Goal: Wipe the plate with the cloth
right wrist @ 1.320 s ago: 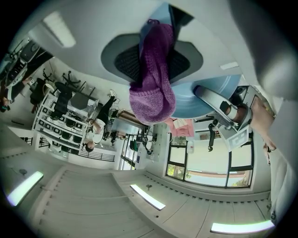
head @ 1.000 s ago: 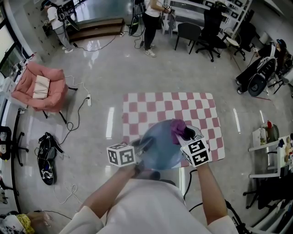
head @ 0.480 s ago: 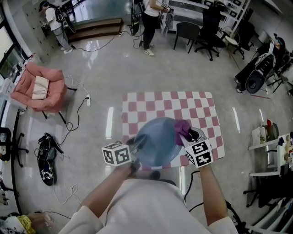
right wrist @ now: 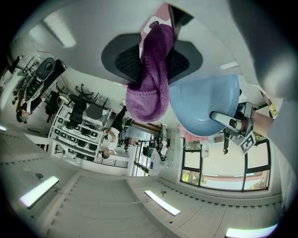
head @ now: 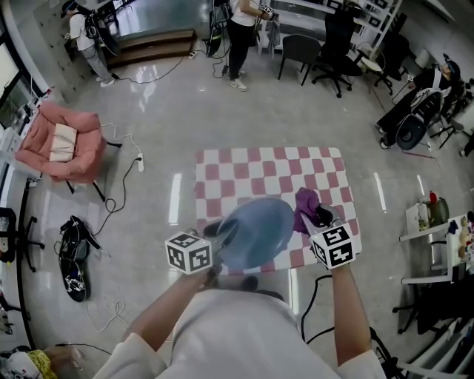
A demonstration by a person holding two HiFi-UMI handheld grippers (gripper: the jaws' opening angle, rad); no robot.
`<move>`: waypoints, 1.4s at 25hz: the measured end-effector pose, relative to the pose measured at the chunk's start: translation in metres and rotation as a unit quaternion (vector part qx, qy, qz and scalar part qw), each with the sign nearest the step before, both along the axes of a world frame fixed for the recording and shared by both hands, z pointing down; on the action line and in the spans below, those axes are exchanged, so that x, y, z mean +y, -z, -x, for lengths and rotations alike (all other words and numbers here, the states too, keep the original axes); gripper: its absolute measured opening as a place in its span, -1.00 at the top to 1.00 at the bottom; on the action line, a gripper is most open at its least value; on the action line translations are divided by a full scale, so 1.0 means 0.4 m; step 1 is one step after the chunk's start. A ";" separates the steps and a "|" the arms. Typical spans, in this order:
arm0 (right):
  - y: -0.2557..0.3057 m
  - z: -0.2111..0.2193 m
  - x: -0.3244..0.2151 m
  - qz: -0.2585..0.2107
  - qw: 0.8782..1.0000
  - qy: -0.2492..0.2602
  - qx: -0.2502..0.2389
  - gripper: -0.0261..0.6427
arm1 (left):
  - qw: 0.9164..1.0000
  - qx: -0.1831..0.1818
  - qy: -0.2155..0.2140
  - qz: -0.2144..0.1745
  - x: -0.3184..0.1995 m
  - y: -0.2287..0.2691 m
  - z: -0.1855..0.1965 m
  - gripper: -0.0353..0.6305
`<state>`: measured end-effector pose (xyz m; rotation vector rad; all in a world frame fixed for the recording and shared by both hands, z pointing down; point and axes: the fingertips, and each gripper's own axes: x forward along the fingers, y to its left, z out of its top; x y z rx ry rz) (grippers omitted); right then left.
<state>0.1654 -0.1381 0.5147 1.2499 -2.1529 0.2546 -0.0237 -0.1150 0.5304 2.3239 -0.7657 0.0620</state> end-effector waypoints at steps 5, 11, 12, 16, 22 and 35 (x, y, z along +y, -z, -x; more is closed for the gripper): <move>-0.007 0.025 0.022 0.010 1.000 0.027 0.009 0.56 | 0.997 -0.044 -0.034 -0.058 0.020 0.021 -0.013 0.77; -0.017 0.047 0.042 0.022 0.998 0.051 0.014 0.56 | 0.989 -0.087 -0.061 -0.107 0.030 0.030 -0.016 0.77; -0.016 0.051 0.045 0.023 0.998 0.057 0.013 0.56 | 0.987 -0.093 -0.066 -0.114 0.032 0.030 -0.017 0.77; -0.018 0.060 0.058 0.031 0.996 0.082 0.015 0.56 | 0.981 -0.113 -0.086 -0.133 0.039 0.026 -0.025 0.77; -0.043 0.062 0.076 0.055 0.991 0.119 0.036 0.56 | 0.966 -0.143 -0.118 -0.178 0.045 0.023 -0.036 0.77; 0.001 0.122 0.095 0.076 0.974 0.201 0.064 0.57 | 0.929 -0.203 -0.167 -0.261 0.042 0.037 -0.042 0.77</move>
